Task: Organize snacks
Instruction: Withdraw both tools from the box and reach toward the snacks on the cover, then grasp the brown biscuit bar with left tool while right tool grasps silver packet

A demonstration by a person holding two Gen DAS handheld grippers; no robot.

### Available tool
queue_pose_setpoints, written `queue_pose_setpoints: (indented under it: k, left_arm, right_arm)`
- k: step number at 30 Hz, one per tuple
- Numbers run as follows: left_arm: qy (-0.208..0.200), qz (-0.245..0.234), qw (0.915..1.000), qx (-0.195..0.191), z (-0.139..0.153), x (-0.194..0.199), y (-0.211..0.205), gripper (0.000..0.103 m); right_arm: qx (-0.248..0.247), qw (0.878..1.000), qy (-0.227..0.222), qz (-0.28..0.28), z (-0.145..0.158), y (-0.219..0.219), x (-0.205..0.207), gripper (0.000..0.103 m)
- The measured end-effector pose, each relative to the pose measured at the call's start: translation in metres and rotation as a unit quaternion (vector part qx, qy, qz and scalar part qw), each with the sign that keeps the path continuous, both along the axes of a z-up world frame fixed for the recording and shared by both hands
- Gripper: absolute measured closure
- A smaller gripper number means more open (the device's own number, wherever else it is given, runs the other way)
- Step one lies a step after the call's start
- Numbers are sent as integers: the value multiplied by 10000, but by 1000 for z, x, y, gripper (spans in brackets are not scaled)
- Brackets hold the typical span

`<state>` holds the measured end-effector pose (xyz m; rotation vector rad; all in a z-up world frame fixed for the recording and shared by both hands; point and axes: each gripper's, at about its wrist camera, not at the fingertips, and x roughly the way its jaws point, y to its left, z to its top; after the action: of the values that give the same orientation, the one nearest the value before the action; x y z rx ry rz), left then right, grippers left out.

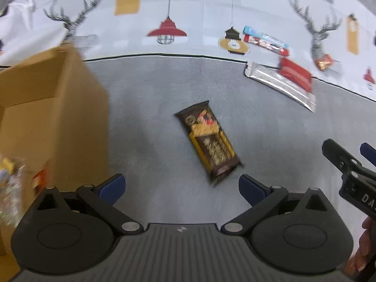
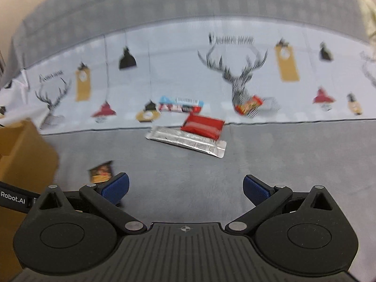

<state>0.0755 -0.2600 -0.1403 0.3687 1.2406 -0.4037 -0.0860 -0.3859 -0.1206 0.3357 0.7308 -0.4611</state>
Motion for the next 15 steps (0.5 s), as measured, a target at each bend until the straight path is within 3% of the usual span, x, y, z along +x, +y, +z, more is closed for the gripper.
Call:
queue_pose_setpoints:
  k: [9, 12, 15]
  left_arm:
    - [562, 325, 9974, 308, -76, 59, -36, 0]
    - [698, 431, 9964, 236, -84, 68, -32, 0]
    - [684, 371, 9967, 218, -85, 70, -25, 0]
  right_arm:
    - [-60, 9979, 418, 495, -76, -80, 98, 0]
    - [144, 9944, 772, 705, -100, -101, 127, 0]
    - [-204, 9919, 719, 1025, -103, -87, 136, 0]
